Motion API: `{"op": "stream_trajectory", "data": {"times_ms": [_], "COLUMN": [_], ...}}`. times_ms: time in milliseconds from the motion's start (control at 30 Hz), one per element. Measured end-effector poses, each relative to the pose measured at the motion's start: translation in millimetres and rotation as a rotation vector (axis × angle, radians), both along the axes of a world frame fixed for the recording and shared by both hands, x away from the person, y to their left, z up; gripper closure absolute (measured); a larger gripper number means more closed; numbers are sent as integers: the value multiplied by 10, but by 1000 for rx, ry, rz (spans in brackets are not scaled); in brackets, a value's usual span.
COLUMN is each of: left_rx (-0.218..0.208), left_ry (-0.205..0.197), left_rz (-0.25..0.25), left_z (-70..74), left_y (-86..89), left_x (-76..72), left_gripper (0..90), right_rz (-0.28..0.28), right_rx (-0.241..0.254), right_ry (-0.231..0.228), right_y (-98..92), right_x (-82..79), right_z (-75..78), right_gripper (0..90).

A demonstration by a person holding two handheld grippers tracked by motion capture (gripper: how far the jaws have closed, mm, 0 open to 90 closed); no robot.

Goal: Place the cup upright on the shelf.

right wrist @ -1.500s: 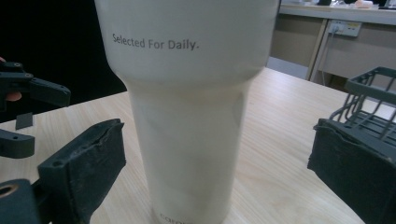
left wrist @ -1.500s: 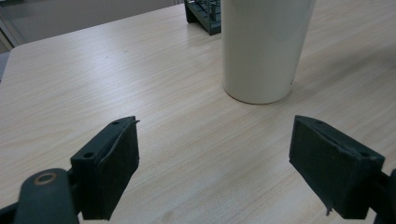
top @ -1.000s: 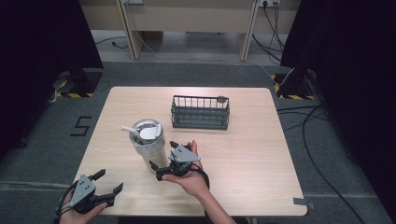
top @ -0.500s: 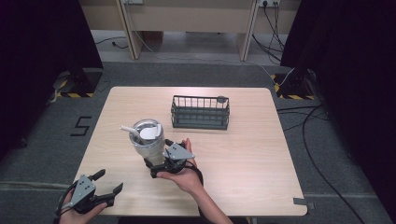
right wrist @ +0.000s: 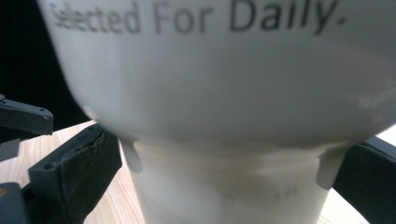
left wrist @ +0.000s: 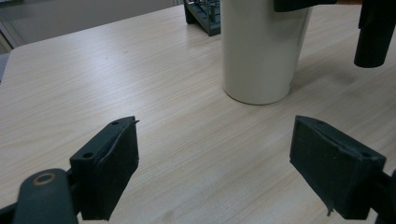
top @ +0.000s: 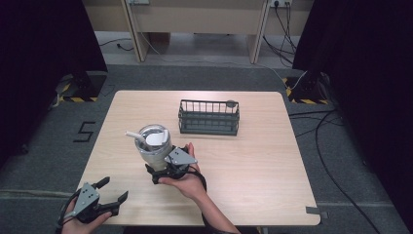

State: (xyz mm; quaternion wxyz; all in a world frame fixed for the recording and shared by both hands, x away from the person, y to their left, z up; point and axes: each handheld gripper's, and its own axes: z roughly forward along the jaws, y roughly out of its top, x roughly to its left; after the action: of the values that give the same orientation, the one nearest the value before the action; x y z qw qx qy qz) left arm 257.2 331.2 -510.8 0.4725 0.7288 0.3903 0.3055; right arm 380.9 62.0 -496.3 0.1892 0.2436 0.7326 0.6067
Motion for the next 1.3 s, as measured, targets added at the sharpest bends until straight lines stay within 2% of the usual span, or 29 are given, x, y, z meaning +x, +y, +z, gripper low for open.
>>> {"op": "stream_trajectory", "data": {"times_ms": [167, 300, 367, 400, 533, 967, 1300], "left_rx": [1, -2, -1, 2, 0, -5, -7], "left_ry": [4, 4, 5, 5, 5, 6, 5], "left_rz": [-2, -5, -7, -8, -8, -9, -10], "left_z": [-6, -13, -13, -10, -11, -10, -8], "left_y": [0, -2, -3, -4, -1, 4, -4], "left_x": [2, 7, 6, 3, 2, 0, -2], "left_gripper": [150, 151, 151, 151, 152, 153, 153], "right_rz": [-15, -3, -7, -5, -13, -30, -54], "right_rx": [15, 27, 33, 26, 27, 16, 22], "right_ry": [-19, -34, -17, -31, -37, -23, -9], "right_y": [16, 3, 7, 6, 9, 17, -53], "right_x": [20, 34, 24, 30, 22, 11, 21], "right_z": [-22, -45, -44, -40, -40, -2, 42], "right_gripper": [83, 88, 89, 90, 93, 94, 95]}}
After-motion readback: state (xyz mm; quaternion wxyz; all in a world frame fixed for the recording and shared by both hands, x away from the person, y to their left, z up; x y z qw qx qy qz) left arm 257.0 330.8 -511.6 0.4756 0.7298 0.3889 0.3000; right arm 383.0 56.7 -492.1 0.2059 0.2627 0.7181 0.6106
